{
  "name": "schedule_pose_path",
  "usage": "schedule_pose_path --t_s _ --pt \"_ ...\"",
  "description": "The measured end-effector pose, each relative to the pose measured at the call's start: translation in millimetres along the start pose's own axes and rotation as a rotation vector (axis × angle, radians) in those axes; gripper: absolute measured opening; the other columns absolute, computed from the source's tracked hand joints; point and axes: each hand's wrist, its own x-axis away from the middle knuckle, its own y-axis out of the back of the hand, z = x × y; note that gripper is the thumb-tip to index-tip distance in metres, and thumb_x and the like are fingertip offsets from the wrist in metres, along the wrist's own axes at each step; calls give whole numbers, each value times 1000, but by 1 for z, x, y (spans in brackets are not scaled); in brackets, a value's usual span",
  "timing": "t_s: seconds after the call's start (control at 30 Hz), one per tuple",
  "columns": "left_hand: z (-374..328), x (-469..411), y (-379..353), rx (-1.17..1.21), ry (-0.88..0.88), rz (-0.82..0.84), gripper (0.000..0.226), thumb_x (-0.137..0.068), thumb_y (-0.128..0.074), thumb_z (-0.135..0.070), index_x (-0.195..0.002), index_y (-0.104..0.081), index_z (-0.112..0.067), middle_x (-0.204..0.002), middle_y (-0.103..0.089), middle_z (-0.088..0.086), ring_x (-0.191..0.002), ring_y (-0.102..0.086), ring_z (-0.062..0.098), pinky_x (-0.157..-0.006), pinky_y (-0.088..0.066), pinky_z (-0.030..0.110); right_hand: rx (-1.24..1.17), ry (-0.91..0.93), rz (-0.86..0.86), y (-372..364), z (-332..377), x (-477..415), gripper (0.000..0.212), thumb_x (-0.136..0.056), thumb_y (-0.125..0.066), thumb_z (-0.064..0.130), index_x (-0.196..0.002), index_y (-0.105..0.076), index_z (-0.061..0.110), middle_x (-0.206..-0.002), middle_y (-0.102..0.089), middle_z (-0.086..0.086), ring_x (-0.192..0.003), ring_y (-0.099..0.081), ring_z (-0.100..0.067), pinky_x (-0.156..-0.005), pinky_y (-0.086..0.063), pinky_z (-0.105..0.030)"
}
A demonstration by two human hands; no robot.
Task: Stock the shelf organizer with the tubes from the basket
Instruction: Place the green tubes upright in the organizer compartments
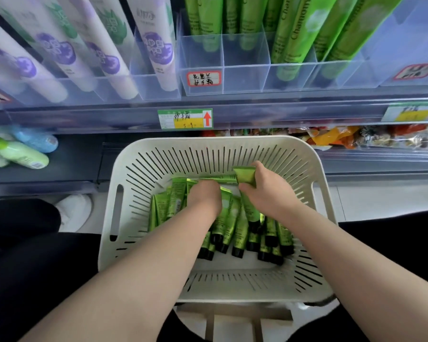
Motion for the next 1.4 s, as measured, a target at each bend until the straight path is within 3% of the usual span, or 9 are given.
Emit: schedule_pose_path --t_s 0.07,0.2,0.37,0.43,0.6,0.8,0.97,1.13,1.4 --pt "-6 3 -4 -66 7 60 13 -84 -58 1 -94 -58 -7 -106 -61 9 -88 -59 24 -70 -53 30 -2 12 -12 7 -3 2 52 -93 -56 33 -137 -37 14 -97 -60 -2 -90 -59 -25 -70 -46 -32" --pt "-3 3 -12 -172 65 70 50 -84 -62 -6 -131 -46 -2 -133 -43 15 -118 -47 32 -89 -49 36 -27 26 -19 9 -4 5 49 -94 -54 35 -135 -38 15 -87 -57 3 -82 -60 -22 -67 -49 -33" --pt "-1 9 -2 -28 56 154 54 -82 -55 -3 -136 -46 -7 -108 -59 5 -76 -62 16 -56 -51 25 22 55 -49 14 -12 10 47 -94 -54 36 -134 -40 18 -94 -59 3 -87 -60 -23 -66 -46 -32" --pt "4 16 2 71 78 130 52 -85 -55 -8 -136 -48 -11 -105 -60 5 -74 -64 14 -58 -56 26 3 51 -55 16 -14 11 42 -95 -50 37 -131 -42 17 -92 -58 4 -82 -58 -22 -63 -43 -31" --pt "20 37 18 389 3 -16 35 -98 -51 -41 -113 -60 -10 -77 -56 0 -59 -52 12 -48 -36 25 -17 94 -162 25 -9 17 28 -96 -50 34 -115 -49 14 -99 -51 1 -89 -57 -24 -66 -42 -33" --pt "25 80 65 445 -188 -338 46 -87 -68 -40 -125 -56 -17 -100 -65 -1 -81 -62 15 -72 -51 30 7 264 -322 56 8 43 21 -93 -55 28 -113 -52 20 -103 -59 2 -87 -61 -24 -68 -49 -35" --pt "6 124 141 529 -381 -658 25 -92 -63 -30 -114 -59 -17 -86 -64 -3 -76 -59 15 -65 -42 29 55 362 -535 98 24 63 20 -93 -54 28 -112 -54 22 -106 -60 2 -94 -59 -27 -67 -46 -35" --pt "-16 146 221 691 -471 -970 24 -88 -66 -20 -111 -62 -24 -84 -65 -2 -76 -65 20 -73 -53 33 72 432 -717 145 40 70 18 -94 -51 25 -111 -56 22 -104 -57 2 -88 -59 -26 -63 -47 -35" --pt "-52 102 280 483 -439 -986 23 -94 -54 -11 -113 -61 -20 -96 -62 3 -84 -54 21 -70 -37 28 90 506 -897 185 47 61 18 -90 -57 20 -108 -62 20 -97 -63 -1 -91 -52 -27 -67 -48 -40"
